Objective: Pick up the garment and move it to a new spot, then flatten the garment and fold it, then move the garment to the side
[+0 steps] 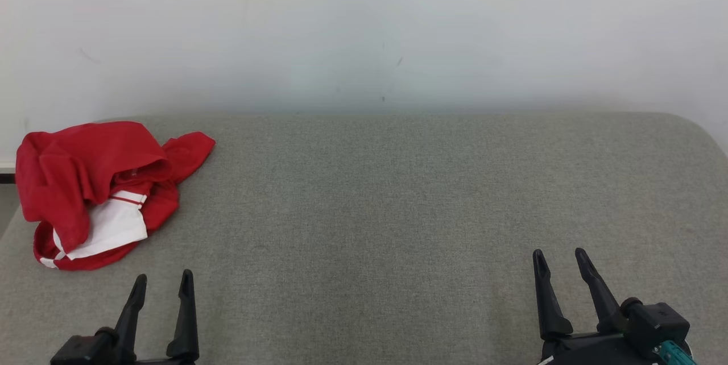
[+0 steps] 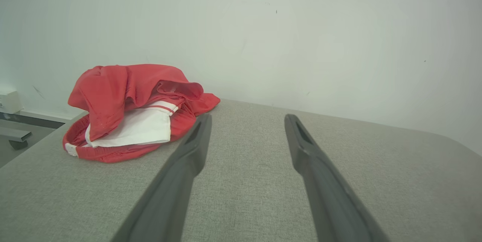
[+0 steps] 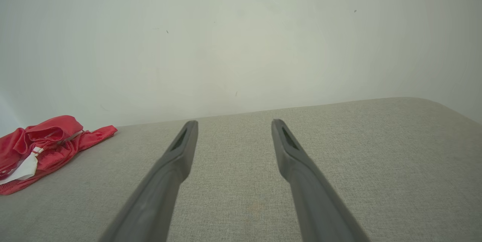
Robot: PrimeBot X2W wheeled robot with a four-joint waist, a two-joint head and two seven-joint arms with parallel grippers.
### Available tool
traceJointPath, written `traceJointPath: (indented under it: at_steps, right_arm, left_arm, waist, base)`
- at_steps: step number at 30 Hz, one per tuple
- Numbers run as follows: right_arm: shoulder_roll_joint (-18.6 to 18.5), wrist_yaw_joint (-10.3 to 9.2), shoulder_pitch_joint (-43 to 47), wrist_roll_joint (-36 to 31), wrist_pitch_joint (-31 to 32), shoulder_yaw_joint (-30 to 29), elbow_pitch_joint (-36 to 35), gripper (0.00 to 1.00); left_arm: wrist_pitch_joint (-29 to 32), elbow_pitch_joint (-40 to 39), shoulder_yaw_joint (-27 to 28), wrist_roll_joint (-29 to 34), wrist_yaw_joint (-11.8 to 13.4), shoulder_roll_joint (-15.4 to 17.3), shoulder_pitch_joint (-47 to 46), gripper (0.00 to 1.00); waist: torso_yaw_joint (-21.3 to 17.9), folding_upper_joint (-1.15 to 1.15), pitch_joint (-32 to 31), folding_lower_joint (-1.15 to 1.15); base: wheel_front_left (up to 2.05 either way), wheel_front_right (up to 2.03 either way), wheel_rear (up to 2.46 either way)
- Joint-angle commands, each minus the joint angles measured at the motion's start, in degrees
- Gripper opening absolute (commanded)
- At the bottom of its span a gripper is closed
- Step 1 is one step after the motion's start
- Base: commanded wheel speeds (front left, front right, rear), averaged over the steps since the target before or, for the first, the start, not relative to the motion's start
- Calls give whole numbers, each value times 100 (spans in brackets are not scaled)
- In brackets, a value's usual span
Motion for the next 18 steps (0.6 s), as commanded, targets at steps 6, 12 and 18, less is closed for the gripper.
traceJointPath:
  at_steps: [6, 12, 18]
  right_arm:
    - [-16, -12, 90, -55, 64, -26, -57, 100]
    - [-15, -12, 130, -71, 148, -58, -70, 100]
    - [-15, -12, 134, -100, 194, -68, -72, 100]
  left_arm:
    - [252, -125, -49, -92, -6, 60, 29, 100]
    - [372, -228, -8, -110, 91, 93, 81, 100]
    - [384, -272, -38, -67, 134, 122, 109, 100]
  waist:
    - [21, 0, -25, 0]
    - [44, 0, -34, 0]
    - [51, 0, -30, 0]
  base:
    - [0, 0, 0]
    - [0, 0, 0]
    - [0, 0, 0]
